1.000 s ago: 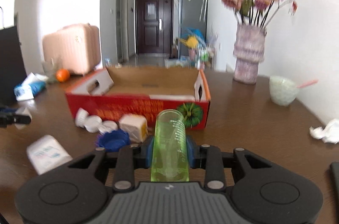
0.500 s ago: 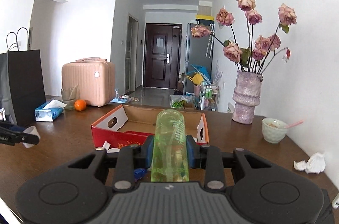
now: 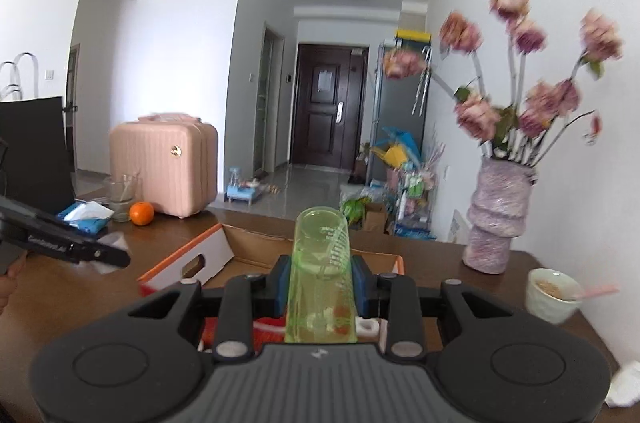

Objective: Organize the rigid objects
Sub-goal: 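Carry the tape roll into the box and open the left gripper while the right carries the bottle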

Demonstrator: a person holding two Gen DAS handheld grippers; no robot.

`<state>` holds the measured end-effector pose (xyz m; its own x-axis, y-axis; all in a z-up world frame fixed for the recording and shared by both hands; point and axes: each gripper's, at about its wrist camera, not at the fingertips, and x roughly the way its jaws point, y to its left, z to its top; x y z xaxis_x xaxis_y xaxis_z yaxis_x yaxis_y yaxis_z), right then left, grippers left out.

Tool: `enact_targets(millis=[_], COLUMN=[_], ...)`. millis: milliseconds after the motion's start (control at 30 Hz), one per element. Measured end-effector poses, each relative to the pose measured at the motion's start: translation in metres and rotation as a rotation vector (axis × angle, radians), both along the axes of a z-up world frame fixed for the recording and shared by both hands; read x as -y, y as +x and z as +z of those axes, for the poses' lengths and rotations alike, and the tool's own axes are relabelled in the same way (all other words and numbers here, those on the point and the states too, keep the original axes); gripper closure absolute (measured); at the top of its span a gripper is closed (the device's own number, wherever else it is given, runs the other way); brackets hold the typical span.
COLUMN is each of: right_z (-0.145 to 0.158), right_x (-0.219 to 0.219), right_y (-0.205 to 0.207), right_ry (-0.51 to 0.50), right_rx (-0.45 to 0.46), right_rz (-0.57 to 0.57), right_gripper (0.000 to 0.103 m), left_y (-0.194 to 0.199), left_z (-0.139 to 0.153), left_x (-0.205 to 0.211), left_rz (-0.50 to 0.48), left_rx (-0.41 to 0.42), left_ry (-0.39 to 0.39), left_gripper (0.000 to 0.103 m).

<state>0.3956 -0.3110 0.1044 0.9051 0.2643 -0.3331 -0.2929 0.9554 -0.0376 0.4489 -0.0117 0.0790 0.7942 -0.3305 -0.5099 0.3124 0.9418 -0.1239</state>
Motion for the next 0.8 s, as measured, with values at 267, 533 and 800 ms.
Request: enact_targets(millis=[267,533,800], right_z=[-0.042,-0.114,-0.111], right_x=[-0.025,-0.061,-0.05], right_y=[0.167,0.254,0.251], right_ry=[-0.155,-0.437,-0.347], right_rx=[-0.198,-0.308,-0.311], right_rz=[-0.055,-0.118,-0.096], right_gripper=[0.073,0.053,0.028], left_y=[0.143,0.197,0.187], left_z=[-0.023,-0.063,-0.065], left_x=[0.023,0.04,0.058], left_rz=[0.138,0.114,0.042], left_rx=[-0.109,-0.177,-0.135], left_ry=[0.089,0.217,0.292], left_gripper=[0.059,0.023,0.004])
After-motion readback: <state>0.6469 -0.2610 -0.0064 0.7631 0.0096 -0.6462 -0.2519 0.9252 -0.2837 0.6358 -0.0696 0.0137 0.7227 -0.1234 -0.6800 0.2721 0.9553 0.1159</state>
